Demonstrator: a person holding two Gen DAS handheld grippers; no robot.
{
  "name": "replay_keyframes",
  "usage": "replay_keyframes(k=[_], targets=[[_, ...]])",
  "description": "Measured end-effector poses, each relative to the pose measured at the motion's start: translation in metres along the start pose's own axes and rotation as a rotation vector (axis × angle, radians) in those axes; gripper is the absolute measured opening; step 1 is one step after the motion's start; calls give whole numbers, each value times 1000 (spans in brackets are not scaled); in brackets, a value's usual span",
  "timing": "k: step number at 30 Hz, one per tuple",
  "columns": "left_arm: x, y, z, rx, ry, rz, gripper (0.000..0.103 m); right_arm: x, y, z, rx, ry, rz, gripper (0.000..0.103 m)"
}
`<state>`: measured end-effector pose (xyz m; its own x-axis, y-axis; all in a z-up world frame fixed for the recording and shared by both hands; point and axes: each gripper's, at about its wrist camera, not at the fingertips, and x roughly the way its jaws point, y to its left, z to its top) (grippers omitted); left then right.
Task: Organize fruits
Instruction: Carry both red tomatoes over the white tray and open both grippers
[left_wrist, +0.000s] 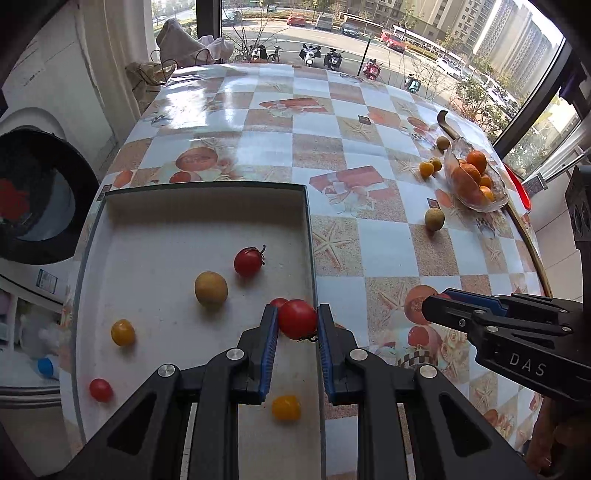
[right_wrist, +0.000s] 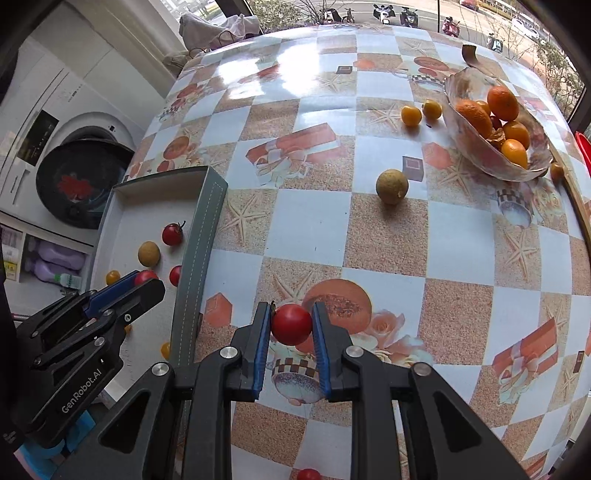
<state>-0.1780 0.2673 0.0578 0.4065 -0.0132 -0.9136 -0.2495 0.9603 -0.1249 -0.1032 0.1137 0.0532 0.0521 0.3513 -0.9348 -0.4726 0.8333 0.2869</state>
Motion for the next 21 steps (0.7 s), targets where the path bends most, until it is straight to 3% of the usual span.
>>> replay_keyframes(k=[14,21], targets=[[2,95,10,-97,-31,122,23,33,82,30,-96,24,77,25],[24,118,29,-90,-32,155,23,61,103,57,-109,26,57,25]])
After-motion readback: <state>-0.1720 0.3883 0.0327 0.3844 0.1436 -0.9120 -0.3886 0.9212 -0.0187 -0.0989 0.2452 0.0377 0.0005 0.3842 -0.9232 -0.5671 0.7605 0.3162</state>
